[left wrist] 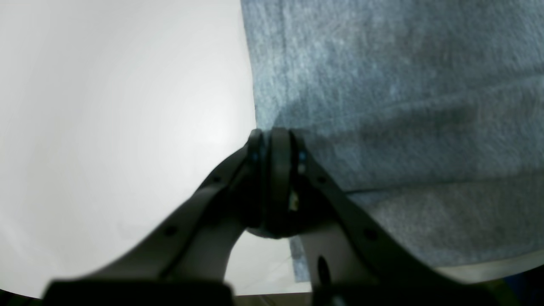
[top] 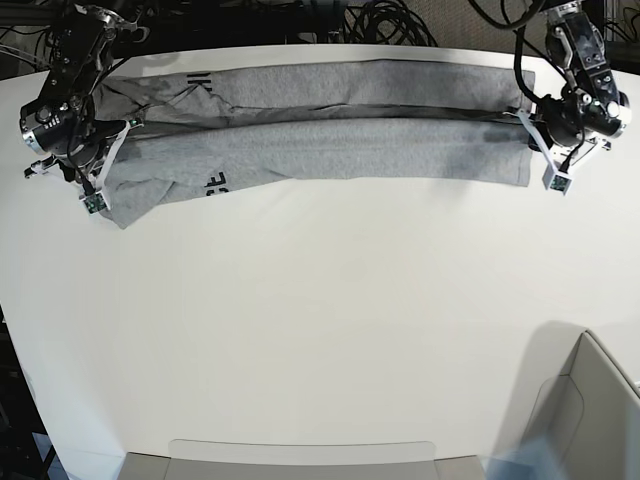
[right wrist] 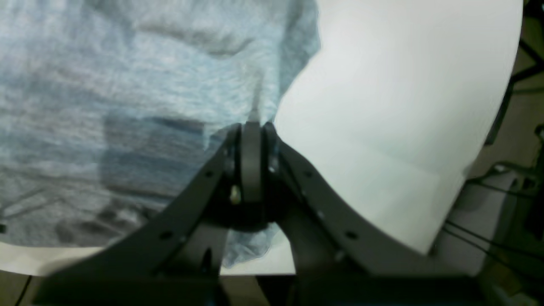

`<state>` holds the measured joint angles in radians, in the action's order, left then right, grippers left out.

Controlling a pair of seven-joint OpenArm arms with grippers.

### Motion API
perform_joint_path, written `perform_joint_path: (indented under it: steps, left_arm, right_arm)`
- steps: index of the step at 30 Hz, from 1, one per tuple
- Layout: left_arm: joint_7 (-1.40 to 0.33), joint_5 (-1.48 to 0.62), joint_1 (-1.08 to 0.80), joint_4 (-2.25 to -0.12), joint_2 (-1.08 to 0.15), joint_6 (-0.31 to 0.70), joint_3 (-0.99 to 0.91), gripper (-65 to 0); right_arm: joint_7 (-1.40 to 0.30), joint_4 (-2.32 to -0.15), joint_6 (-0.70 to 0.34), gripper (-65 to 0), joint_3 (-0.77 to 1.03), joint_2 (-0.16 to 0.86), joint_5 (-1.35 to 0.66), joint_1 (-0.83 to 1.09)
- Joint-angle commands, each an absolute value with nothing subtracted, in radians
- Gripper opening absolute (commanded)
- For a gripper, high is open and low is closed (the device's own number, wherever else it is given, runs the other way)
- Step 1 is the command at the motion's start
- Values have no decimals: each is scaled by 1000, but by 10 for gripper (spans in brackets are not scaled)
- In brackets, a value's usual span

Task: Fold the T-shirt properly
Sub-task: 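Lay the hem down on the folded shirt and open both grippers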

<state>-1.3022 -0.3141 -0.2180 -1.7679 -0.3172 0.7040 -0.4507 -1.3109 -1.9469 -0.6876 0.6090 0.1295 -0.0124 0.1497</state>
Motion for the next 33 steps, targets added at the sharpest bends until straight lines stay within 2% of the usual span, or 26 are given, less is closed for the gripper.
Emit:
perform_joint_path:
  steps: [1, 9, 12, 17, 21, 26, 30, 33]
  left_arm:
    - [-1282, -291, -228, -1784, -329, 698, -460, -650]
    - [-1228, -289, -271, -1778, -311, 698, -458, -650]
    - [-1228, -289, -271, -1778, -309, 698, -458, -567]
    - [-1228, -289, -271, -1785, -311, 698, -463, -402]
    - [-1227, -295, -278, -1813, -300, 698, -547, -382]
    - [-1245, -297, -283, -1897, -297, 698, -636, -376]
    - [-1376, -297, -262, -1917, -240, 698, -794, -311]
    - [-1396, -295, -189, -1914, -219, 698, -860, -260]
  right_arm:
    - [-1322, -1962, -698, -650, 618, 147, 15, 139]
    - [-1320, -1960, -698, -650, 616, 128, 19, 162]
    - [-1320, -1959, -698, -638, 615, 127, 19, 162]
    - [-1320, -1960, -698, -488, 613, 125, 18, 166]
    - [-1320, -1960, -698, -379, 616, 130, 18, 166]
    - [-1320, -1960, -698, -364, 613, 127, 21, 160]
    - [-1320, -1959, -698, -364, 610, 127, 21, 159]
    - [-1320, -1957, -698, -364, 608, 128, 21, 159]
